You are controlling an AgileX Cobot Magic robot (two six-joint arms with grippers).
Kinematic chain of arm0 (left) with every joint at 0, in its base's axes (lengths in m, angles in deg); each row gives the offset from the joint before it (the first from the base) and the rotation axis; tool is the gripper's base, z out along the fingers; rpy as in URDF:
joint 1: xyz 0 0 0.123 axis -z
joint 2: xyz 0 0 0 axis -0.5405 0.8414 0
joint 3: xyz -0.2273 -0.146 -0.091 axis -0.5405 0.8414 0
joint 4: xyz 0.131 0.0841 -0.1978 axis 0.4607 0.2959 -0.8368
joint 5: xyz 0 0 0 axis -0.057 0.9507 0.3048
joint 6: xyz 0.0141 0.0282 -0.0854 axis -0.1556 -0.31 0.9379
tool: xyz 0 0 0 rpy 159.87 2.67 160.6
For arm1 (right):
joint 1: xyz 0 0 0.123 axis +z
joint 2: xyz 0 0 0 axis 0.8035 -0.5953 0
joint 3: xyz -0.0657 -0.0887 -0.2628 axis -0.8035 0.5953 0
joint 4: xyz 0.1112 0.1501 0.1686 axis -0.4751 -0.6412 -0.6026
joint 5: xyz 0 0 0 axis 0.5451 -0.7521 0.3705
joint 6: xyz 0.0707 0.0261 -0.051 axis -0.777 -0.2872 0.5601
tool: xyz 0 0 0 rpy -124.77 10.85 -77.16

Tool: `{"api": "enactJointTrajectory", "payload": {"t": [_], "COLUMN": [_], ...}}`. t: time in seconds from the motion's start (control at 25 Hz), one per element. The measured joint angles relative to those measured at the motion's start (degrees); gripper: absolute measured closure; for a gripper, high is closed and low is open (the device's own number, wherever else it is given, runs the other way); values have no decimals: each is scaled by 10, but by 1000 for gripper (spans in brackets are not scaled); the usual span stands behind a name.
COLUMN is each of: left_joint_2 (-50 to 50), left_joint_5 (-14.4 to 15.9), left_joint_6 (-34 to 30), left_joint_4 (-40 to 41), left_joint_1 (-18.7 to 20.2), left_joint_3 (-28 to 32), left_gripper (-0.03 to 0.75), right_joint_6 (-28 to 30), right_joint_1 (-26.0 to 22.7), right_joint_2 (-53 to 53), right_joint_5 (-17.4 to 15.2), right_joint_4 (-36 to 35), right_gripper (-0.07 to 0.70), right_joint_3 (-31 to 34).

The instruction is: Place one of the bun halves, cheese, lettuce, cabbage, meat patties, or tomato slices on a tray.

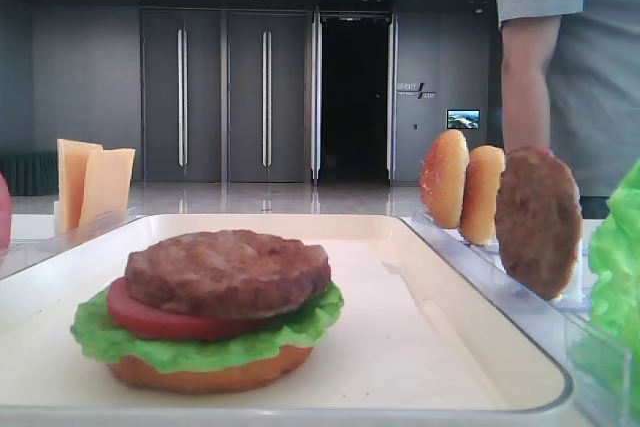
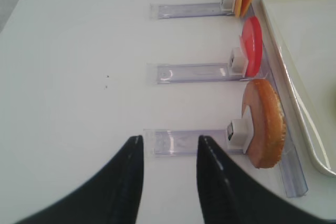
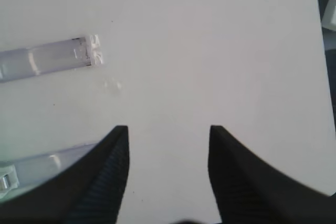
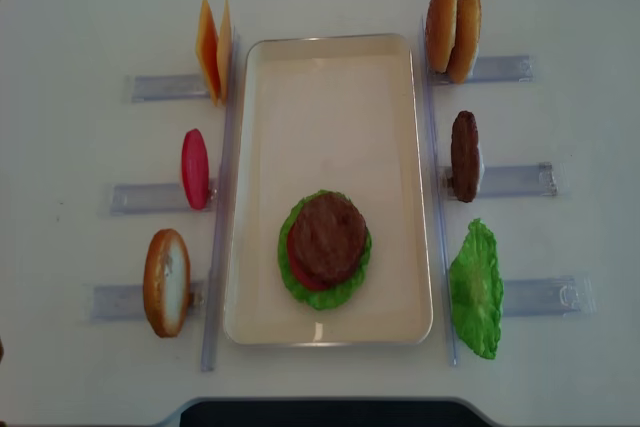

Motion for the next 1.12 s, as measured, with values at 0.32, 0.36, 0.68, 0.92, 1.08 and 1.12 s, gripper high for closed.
{"api": "enactJointTrajectory", "payload": {"t": [0.32,0.36,0.68,0.92,1.08,1.12], "left_joint_2": [0,0,0,0,0,0], "left_joint_5": [0,0,0,0,0,0], "left_joint_6": [0,0,0,0,0,0], "left_joint_4": [0,0,0,0,0,0], "left_joint_1": [0,0,0,0,0,0], "left_joint_3": [0,0,0,0,0,0], "left_gripper": [451,451,451,451,451,451], "right_joint_6": [-6,-9,-13,-13,-13,-13], "right_joint_1": [0,0,0,0,0,0], "right_joint_2": [124,140,321,449,528,546], "right_joint_5": [-1,-1,5,25,42,47], "right_joint_4": [2,2,3,3,3,3], "right_gripper": [269,269,269,269,269,269], "right_joint_3": [83,96,184,245,277,285]}}
